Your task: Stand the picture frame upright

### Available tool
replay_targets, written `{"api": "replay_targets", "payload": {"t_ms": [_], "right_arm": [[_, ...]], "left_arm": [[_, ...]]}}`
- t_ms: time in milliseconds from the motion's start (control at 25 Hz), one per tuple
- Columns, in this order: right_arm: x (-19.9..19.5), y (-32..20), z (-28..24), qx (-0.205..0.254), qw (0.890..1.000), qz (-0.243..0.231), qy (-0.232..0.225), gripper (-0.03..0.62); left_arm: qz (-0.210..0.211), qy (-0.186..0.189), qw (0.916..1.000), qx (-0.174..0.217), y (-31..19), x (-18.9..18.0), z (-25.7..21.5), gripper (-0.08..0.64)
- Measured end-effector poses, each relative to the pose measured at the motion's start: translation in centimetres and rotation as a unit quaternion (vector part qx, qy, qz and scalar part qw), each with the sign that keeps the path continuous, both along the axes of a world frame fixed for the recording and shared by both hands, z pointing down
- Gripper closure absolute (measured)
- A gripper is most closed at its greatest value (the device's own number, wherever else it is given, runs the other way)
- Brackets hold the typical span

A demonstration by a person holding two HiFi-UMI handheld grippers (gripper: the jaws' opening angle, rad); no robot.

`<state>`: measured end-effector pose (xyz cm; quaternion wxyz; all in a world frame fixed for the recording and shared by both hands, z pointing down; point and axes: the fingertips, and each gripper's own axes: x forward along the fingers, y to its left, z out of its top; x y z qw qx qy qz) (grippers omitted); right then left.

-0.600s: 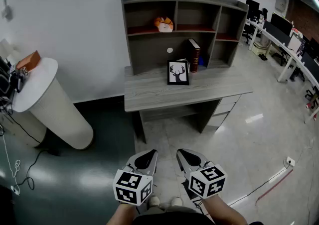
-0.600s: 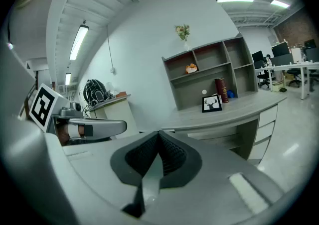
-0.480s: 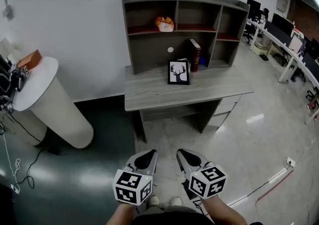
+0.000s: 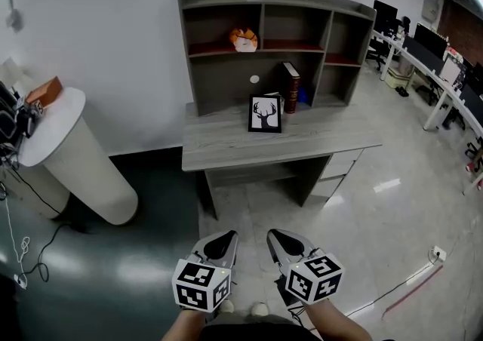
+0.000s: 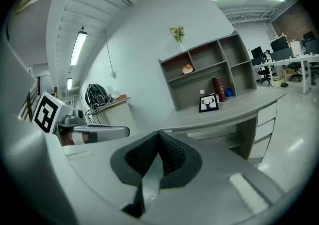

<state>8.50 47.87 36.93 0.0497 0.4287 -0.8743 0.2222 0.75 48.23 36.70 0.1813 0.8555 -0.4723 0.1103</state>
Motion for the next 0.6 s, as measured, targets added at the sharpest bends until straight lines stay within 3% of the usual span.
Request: {"api": "replay_targets", "payload": {"t_ms": [600], "right_arm": [[3.8,-1.8,0.8,-0.002,1.000,-0.014,0.007,0.591]], "left_arm": [[-0.014,-0.010,0.9998,-0.010,-1.2,4.0,1.2,0.565]]}}
